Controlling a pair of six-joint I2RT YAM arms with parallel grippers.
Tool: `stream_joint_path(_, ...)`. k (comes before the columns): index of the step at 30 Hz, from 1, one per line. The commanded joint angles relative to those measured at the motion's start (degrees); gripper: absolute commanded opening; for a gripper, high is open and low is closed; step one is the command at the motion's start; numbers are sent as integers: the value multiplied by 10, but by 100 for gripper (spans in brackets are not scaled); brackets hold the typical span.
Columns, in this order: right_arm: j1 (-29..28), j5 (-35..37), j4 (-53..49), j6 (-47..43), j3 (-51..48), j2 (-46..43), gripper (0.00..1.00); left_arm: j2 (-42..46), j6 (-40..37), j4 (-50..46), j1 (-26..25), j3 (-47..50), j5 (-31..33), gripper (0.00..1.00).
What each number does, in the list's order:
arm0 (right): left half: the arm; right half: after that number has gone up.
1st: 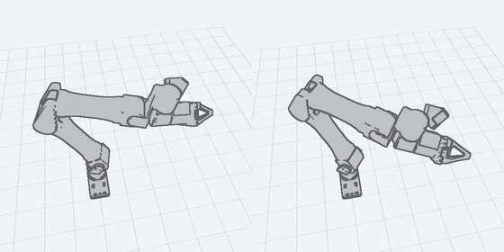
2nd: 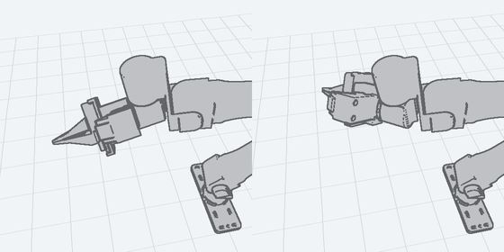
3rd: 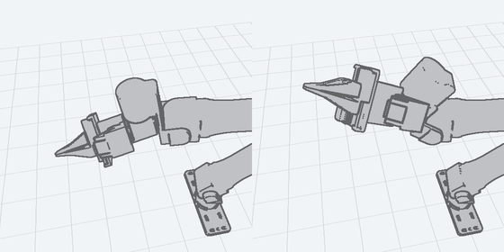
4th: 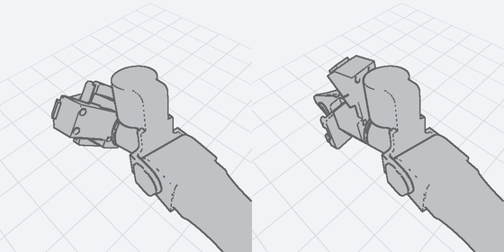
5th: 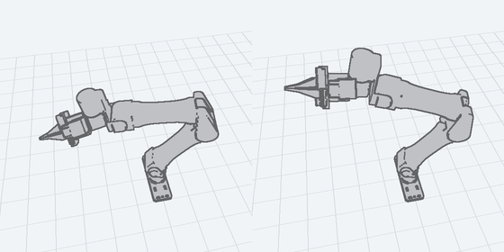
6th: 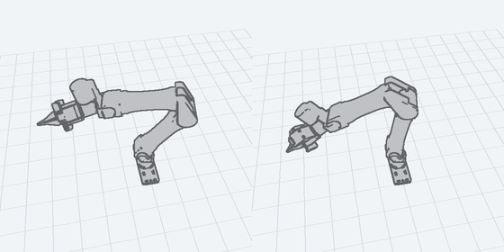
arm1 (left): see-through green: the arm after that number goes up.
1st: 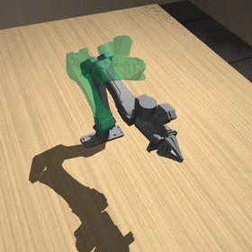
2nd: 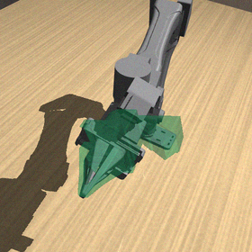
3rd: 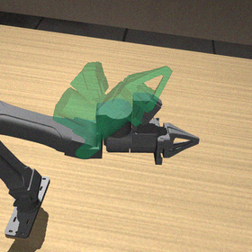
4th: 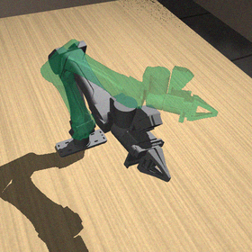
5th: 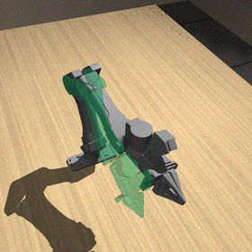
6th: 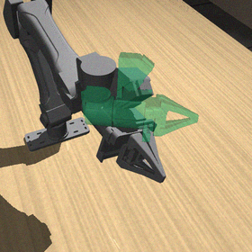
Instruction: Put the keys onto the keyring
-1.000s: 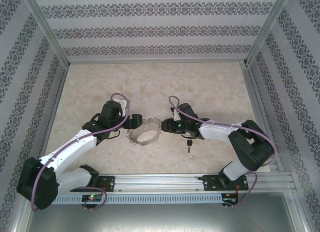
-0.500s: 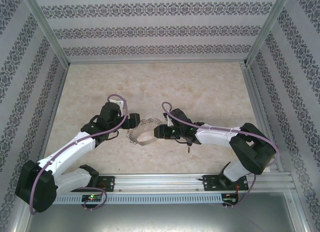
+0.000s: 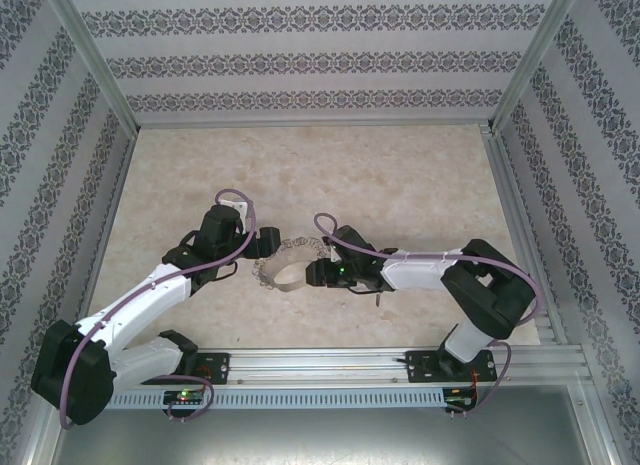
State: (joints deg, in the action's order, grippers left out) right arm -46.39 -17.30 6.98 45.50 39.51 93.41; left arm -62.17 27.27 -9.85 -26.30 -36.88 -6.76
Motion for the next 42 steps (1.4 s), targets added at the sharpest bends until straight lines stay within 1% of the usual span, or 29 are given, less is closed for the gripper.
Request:
stream_joint_path(1,-2,13,4,-3,22,18,52,4,0,12,-9,-16,8,88)
stream_joint_path(16,30,5,7,-8,43,25,52,1,1,23,-9,-5,-1,88)
stream_joint_path(27,51,-11,5,-15,49,20,52,-14,-3,29,-9,-10,-19,89)
stream_joint_path(31,57,-18,-2,-11,27,-32,52,-20,-21,18,-9,-22,-45,88)
stream_joint_path(36,84,5,-44,-18,-11,-124,53,-36,-53,10,-20,-30,-103,86)
stream_joint_path(39,111,26,-72,-30,-28,-164,54,-57,-77,5,-49,-35,-108,84)
stream_joint_path(42,139,32,-88,-43,-38,-185,57,-92,-111,-8,-94,-48,-82,78)
